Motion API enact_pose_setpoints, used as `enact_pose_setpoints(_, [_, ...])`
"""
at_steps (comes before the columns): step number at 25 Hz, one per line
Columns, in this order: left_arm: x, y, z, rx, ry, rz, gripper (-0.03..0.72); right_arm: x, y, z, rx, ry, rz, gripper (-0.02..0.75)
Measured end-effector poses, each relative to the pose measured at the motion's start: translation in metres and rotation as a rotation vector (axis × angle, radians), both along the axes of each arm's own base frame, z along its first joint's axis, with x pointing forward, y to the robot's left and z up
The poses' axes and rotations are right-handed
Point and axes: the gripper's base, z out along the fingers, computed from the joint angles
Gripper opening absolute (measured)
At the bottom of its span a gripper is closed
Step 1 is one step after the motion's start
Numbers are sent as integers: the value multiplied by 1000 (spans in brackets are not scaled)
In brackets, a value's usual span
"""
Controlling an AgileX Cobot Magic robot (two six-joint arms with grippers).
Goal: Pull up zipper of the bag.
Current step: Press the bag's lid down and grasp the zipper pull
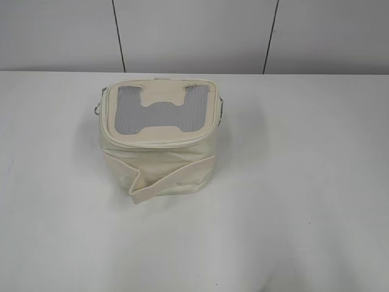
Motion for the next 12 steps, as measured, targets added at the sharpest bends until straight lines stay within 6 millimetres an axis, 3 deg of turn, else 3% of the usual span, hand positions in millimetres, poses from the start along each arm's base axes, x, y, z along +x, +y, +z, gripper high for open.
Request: enact_pose_setpoints(12, [0,0,0,0,0,0,241,0,0,0,0,0,0,568])
